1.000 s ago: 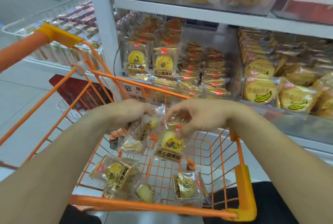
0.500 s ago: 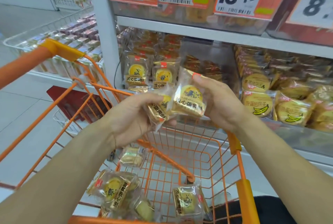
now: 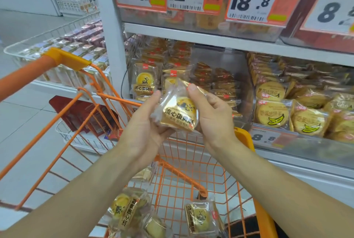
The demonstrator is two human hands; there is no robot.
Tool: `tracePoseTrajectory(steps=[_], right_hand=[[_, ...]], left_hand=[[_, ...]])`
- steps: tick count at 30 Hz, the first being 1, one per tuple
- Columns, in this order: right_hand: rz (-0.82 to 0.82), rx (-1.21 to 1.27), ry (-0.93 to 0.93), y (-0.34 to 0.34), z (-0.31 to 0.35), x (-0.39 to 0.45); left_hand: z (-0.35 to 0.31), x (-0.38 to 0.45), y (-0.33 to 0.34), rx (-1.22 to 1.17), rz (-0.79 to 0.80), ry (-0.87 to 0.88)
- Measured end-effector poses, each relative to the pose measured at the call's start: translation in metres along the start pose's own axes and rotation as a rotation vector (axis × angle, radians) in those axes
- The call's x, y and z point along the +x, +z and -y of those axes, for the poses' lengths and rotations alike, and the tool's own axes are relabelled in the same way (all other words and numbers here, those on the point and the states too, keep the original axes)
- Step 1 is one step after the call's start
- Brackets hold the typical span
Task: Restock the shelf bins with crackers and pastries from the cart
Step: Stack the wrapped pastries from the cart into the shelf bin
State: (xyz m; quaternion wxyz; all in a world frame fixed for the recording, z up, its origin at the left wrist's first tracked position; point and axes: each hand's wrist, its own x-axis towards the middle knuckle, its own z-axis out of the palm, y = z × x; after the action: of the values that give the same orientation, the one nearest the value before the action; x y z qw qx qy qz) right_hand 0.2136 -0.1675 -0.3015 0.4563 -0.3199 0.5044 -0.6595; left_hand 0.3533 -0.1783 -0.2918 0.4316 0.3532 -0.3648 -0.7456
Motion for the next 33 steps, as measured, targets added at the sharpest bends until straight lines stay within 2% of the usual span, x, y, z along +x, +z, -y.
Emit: tracePoseTrajectory(steps=[3, 5, 9, 10, 13, 15, 17, 19, 21, 22, 24, 27, 30, 33], right_hand=[[0.055, -0.007, -0.002, -0.001, 0.002, 0.003], [0.114, -0.096, -0.009, -0.006, 0.005, 0.008], [0.217, -0.289, -0.096, -0.023, 0.015, 0.016], [0.242, -0.344, -0.134, -0.027, 0.018, 0.016], [0.338, -0.516, -0.205, -0.034, 0.02, 0.014], [0.369, -0.54, -0.225, -0.032, 0.016, 0.011], [0.32, -0.471, -0.226, -0.027, 0.009, 0.01], [0.259, -0.368, -0.139, -0.02, 0.008, 0.006], [0.23, -0.357, -0.078, -0.018, 0.008, 0.005], [0.253, -0.405, -0.074, -0.019, 0.008, 0.007], [0.404, -0.495, -0.052, -0.023, 0.009, 0.011], [0.598, -0.525, -0.052, -0.029, 0.005, 0.022], [0.605, -0.506, -0.151, -0.038, 0.011, 0.03], [0.515, -0.601, -0.316, -0.056, 0.02, 0.039]], left_hand=[[0.004, -0.005, 0.003, -0.026, 0.123, -0.024], [0.007, -0.004, 0.003, 0.057, 0.153, -0.009], [0.007, 0.002, -0.008, 0.613, 0.117, 0.081], [0.004, 0.004, -0.012, 0.647, 0.167, 0.036], [-0.003, 0.003, -0.009, 0.477, 0.332, -0.162], [0.003, 0.004, -0.004, 0.533, 0.32, -0.073], [0.015, 0.004, 0.004, 0.654, 0.2, 0.108], [0.024, 0.005, 0.011, 0.606, 0.09, 0.172], [0.026, 0.008, 0.013, 0.529, 0.048, 0.203], [0.026, 0.011, 0.012, 0.54, 0.037, 0.252], [0.025, 0.02, 0.006, 0.629, 0.022, 0.378], [0.021, 0.03, -0.003, 0.817, 0.06, 0.521], [0.007, 0.035, 0.002, 1.135, 0.068, 0.583], [-0.007, 0.05, 0.006, 1.283, 0.332, 0.595]])
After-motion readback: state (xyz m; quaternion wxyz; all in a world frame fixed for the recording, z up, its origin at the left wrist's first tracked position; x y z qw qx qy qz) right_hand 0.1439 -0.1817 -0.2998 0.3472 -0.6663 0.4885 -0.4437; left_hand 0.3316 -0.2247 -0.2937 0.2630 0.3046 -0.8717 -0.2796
